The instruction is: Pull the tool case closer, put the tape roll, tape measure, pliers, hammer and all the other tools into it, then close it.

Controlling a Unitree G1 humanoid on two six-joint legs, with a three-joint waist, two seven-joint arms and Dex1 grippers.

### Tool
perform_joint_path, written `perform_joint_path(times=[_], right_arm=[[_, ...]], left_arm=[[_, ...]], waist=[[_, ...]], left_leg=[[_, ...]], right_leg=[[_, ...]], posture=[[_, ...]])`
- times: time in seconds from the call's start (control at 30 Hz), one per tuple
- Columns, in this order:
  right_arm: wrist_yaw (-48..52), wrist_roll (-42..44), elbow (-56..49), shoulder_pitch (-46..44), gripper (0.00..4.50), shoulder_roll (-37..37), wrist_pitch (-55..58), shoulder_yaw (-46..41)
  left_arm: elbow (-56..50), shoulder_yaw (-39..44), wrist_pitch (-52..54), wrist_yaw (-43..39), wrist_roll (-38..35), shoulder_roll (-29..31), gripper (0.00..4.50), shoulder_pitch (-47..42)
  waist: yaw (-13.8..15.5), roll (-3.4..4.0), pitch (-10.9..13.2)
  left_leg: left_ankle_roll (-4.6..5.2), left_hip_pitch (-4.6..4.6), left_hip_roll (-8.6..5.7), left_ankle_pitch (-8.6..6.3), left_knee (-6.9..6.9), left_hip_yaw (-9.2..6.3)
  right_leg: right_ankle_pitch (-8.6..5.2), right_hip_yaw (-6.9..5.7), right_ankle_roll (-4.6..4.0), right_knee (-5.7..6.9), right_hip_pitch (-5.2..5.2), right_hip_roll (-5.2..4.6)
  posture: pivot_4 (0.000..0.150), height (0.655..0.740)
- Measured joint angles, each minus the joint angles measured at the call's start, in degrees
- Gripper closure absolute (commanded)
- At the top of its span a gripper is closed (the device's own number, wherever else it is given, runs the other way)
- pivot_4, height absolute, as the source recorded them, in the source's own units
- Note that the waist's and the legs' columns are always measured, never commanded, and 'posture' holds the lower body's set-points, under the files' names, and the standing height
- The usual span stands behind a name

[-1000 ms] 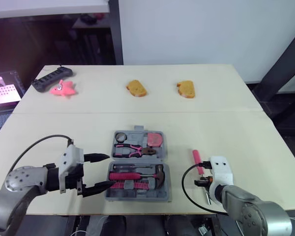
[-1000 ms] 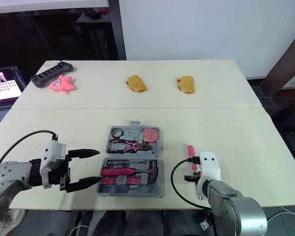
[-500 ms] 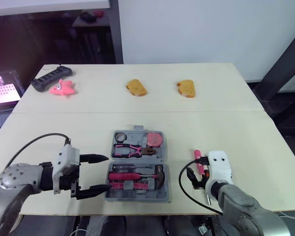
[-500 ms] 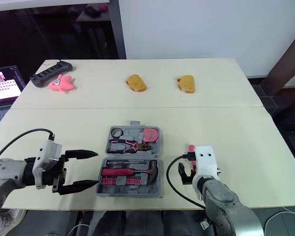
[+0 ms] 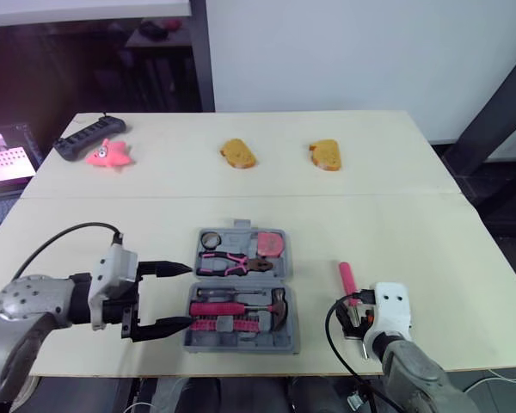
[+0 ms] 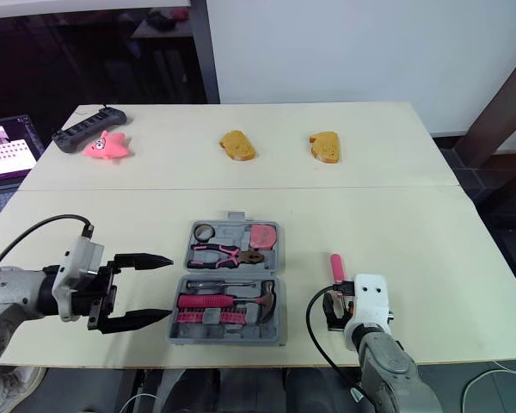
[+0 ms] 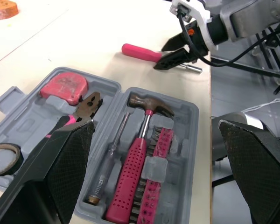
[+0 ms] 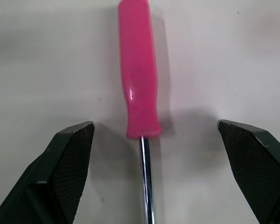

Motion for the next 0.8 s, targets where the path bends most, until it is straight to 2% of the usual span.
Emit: perform_joint_path(times=[0.27, 0.37, 0.57, 0.8], right_arm=[[1.31, -0.03, 2.37, -0.99, 0.04, -0.18, -2.56, -0.34], [1.57, -0.08, 2.91, -1.1, 0.94, -0.21, -3.2, -0.34], [1.85, -0.17, 3.15, -1.09, 4.02, -0.58, -3.52, 0.12], [3.55, -0.54, 3.15, -1.2, 4.11, -3.29, -3.93, 1.85]], left_arm=[[0.01, -0.18, 0.02, 0.14, 0.01, 0.0, 0.0, -0.23], [0.01, -0.18, 0.02, 0.24, 0.01, 0.0, 0.0, -0.15], [0.0, -0.18, 0.04, 0.34, 0.04, 0.0, 0.0, 0.22], [0.0, -0.18, 0.04, 0.46, 0.14, -0.03, 0.0, 0.3]], waist=[[0.05, -0.02, -0.01], [0.04, -0.03, -0.02], [0.07, -0.03, -0.02], [0.14, -0.02, -0.01]], left_leg=[[0.0, 0.02, 0.0, 0.0, 0.02, 0.0], [0.0, 0.02, 0.0, 0.0, 0.02, 0.0], [0.0, 0.02, 0.01, 0.0, 0.01, -0.01], [0.0, 0.02, 0.0, 0.0, 0.02, 0.0]], right_leg=[[0.01, 0.0, -0.01, 0.0, 0.02, 0.01], [0.01, 0.0, -0.01, 0.0, 0.03, 0.0], [0.01, 0.0, -0.01, 0.02, 0.02, 0.01], [0.01, 0.0, -0.01, 0.02, 0.03, 0.01]], posture=[[0.15, 0.74], [0.15, 0.74], [0.15, 0.74], [0.15, 0.74]])
